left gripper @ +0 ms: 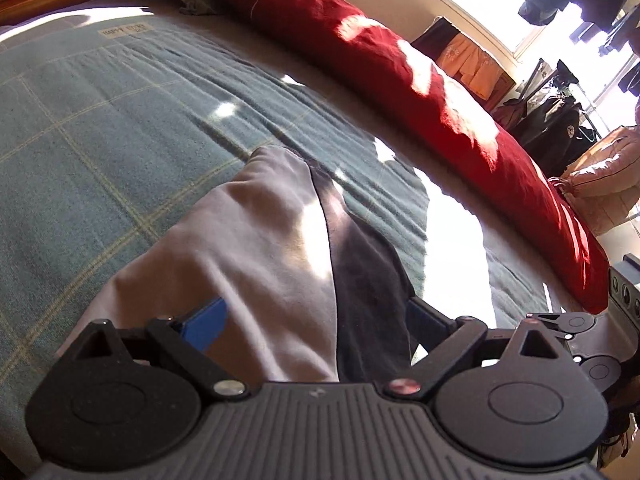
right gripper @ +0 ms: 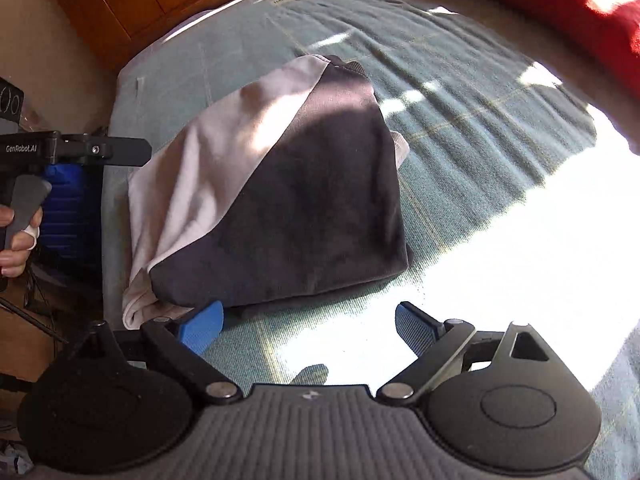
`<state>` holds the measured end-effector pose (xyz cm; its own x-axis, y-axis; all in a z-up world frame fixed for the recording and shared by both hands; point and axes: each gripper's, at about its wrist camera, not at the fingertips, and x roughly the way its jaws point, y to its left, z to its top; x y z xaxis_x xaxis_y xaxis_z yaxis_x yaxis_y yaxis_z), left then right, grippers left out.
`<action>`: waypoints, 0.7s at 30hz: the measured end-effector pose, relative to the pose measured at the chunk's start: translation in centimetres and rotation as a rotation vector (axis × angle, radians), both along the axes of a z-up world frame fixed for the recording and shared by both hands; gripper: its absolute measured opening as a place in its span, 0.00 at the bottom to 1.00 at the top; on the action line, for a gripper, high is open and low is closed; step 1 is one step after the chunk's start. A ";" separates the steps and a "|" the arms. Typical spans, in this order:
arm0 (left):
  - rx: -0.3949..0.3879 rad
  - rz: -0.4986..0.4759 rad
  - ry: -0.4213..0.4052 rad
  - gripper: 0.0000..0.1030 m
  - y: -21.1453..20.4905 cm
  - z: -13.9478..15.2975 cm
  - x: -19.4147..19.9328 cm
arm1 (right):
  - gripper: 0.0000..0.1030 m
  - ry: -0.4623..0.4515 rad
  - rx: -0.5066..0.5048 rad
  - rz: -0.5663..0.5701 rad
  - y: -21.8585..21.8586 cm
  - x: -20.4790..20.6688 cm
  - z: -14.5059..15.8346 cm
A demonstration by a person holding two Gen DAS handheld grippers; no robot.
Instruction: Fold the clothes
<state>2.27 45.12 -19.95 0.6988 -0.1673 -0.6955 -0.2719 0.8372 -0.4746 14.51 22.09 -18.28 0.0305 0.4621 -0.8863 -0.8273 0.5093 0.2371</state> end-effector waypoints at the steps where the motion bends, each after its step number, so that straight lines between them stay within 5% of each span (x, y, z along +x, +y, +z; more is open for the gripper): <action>1: -0.022 0.013 0.025 0.93 -0.1 -1.1 0.9 | 0.94 -0.007 -0.022 0.002 -0.4 -0.3 0.4; 3: -0.083 0.072 0.095 0.90 0.2 -2.7 2.0 | 0.94 -0.018 -0.066 -0.004 -1.2 -0.9 1.1; 6: -0.071 0.078 0.054 0.91 0.1 -0.9 1.9 | 0.95 -0.050 -0.120 -0.020 -2.8 -1.5 2.5; 12: 0.105 0.035 0.064 0.92 0.5 0.5 5.3 | 0.98 -0.052 -0.136 -0.048 -3.9 -3.0 4.4; 16: 0.030 0.028 0.159 0.95 1.4 -3.2 7.3 | 0.98 -0.046 -0.143 -0.064 -4.5 -3.9 5.4; 21: 0.000 0.060 0.127 1.00 1.4 -3.6 7.0 | 0.99 -0.044 -0.135 -0.119 -5.4 -3.8 6.9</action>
<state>9.30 46.49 -23.52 0.6141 -0.1275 -0.7789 -0.3792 0.8178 -0.4328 10.72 16.66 -11.36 0.1179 0.3296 -0.9367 -0.7672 0.6292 0.1248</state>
